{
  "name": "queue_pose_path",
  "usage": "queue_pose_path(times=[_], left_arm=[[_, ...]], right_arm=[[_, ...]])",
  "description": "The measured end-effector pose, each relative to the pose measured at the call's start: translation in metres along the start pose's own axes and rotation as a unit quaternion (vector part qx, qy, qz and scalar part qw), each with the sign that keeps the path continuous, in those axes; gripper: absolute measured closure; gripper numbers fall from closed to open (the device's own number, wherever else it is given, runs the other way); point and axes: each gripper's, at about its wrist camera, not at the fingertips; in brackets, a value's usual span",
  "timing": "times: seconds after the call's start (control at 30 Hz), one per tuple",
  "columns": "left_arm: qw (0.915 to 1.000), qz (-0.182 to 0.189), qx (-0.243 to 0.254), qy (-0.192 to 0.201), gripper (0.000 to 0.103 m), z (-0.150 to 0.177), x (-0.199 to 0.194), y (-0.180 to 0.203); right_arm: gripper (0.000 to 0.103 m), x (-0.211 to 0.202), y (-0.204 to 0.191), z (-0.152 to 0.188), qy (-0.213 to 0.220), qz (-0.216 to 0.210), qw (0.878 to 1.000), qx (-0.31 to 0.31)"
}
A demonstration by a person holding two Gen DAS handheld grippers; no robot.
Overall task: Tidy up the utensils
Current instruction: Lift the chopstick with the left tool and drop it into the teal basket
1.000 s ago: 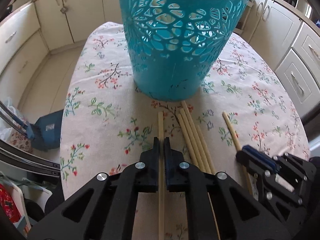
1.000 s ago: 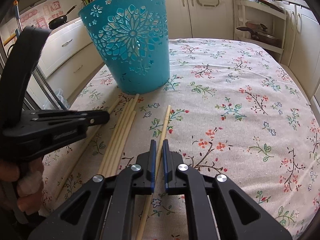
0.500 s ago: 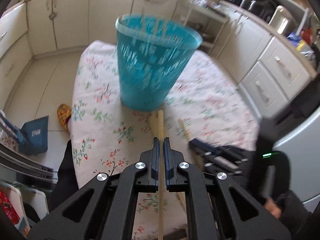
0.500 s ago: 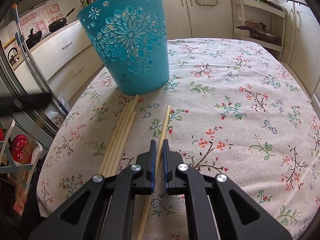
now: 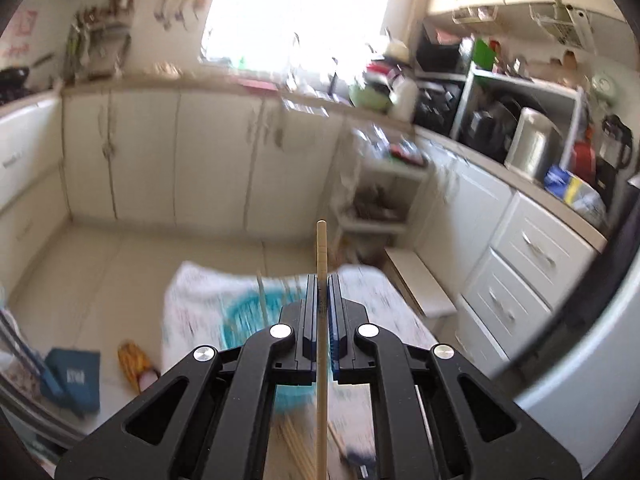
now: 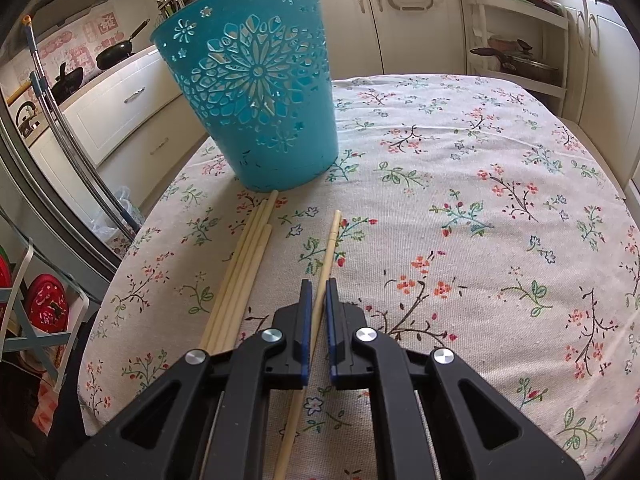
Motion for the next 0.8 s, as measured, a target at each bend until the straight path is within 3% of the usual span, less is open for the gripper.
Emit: queue_pose_path(times=[0.27,0.5,0.8], left_arm=[[0.9930,-0.068,-0.035,0.091,0.098,-0.043,0.044,-0.013],[0.9933,-0.087,-0.029,0.069,0.098,-0.040,0.079,-0.020],[0.9944,-0.103,-0.012,0.023,0.098,0.000,0.089,-0.019]], right_arm=[[0.096,0.000,0.004,0.000,0.000,-0.016,1.000,0.008],[0.096,0.000,0.008,-0.002,-0.002,-0.030,0.999,0.017],[0.094,0.000,0.008,-0.003,-0.003,-0.036,0.999,0.019]])
Point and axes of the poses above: each gripper's, at about its wrist camera, not at the fingertips, and x roughly the way its jaws point, y to its right, z to its underside, and after that the axes turned 10 degrees about -y, right-handed
